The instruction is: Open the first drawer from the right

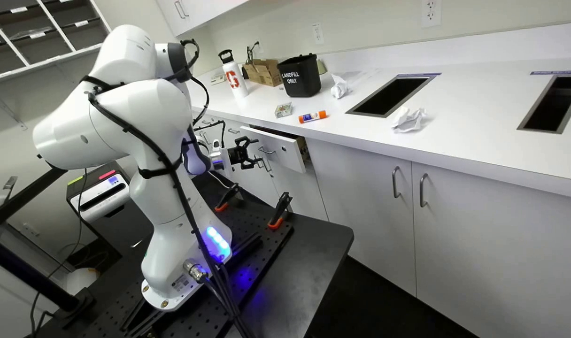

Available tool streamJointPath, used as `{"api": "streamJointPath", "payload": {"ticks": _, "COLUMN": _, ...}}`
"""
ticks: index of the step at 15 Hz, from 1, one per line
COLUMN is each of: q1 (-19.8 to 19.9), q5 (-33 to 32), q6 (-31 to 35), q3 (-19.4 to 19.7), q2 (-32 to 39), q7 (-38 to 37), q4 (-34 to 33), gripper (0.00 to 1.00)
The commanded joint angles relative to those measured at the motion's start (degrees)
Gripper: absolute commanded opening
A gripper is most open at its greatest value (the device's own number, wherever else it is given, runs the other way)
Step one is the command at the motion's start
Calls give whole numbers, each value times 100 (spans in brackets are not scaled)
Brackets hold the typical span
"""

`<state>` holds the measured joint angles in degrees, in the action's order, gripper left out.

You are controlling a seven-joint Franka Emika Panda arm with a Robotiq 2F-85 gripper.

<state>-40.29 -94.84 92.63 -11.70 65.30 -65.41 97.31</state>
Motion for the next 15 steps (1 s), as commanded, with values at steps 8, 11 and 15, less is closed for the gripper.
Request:
{"api": "streamJointPath", "payload": {"ticks": 8, "q1": -88, "q5": -349, "q6": -494, "q3": -21, "q2": 328, "q7": 75, "q4": -321, "gripper": 100}}
{"api": "streamJointPath", "payload": {"ticks": 11, "q1": -148, "q5": -569, "q6": -756, "q3": -18, "q2": 520, "q7": 97, "q4": -474, "gripper": 100}}
{"api": "streamJointPath", "payload": {"ticks": 15, "q1": -110, "q5": -684, "q6": -921, "q3": -34, "q2": 772, "q7": 89, "q4": -718, "gripper": 100}}
